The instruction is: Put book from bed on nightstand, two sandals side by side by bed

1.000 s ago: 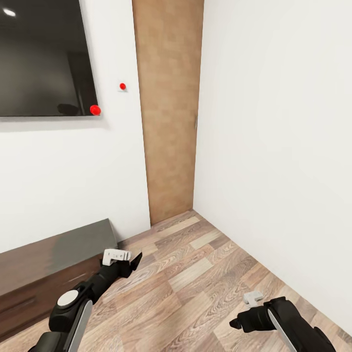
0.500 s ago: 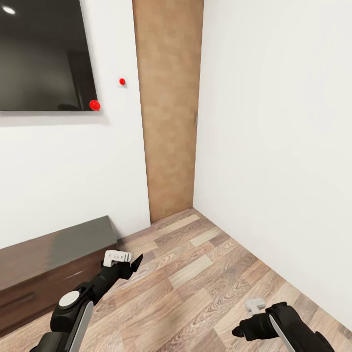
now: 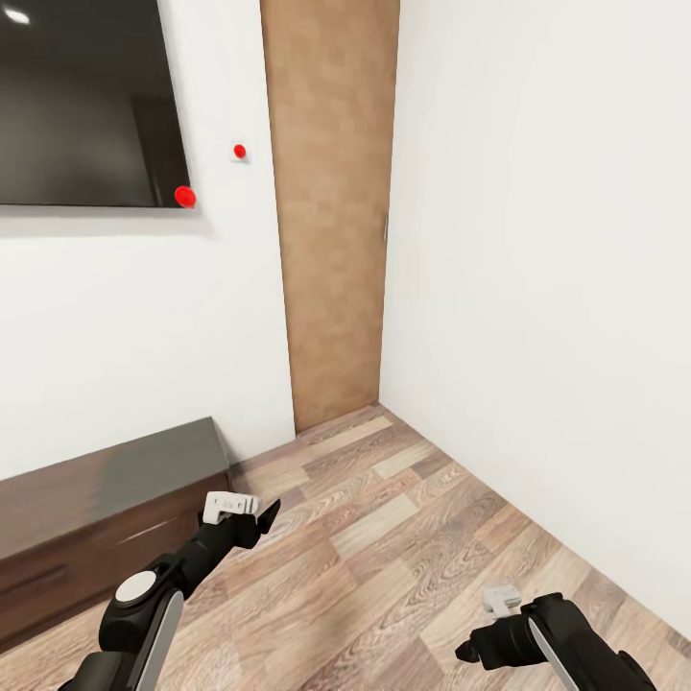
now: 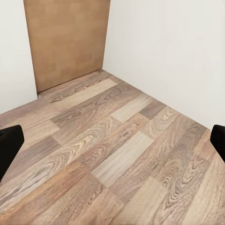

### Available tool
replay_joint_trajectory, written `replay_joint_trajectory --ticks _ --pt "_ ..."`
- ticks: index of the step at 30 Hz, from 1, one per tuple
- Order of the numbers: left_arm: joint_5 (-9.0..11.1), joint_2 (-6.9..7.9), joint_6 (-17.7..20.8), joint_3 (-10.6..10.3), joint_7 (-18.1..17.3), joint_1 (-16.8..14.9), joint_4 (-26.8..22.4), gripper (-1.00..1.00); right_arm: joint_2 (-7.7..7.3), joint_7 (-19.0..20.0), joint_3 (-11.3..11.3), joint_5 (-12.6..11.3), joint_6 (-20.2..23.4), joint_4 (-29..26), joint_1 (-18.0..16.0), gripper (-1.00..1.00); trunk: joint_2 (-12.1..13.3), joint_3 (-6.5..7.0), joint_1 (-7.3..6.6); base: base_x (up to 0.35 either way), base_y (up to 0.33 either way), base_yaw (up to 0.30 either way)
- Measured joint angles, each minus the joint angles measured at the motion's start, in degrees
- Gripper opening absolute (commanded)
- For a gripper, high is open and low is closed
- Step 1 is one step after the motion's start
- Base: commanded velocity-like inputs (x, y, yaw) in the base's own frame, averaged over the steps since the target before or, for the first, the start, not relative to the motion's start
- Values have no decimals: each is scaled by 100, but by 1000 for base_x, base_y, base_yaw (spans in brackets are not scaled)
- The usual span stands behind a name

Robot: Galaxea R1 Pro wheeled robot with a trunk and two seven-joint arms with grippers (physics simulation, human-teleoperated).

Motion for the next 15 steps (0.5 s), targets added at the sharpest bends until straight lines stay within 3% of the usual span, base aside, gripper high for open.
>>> replay_joint_trajectory --ticks 15 --pt "0 0 -4 -2 0 0 0 100 0 8 4 0 0 0 2 100 -41 -111 23 0 0 0"
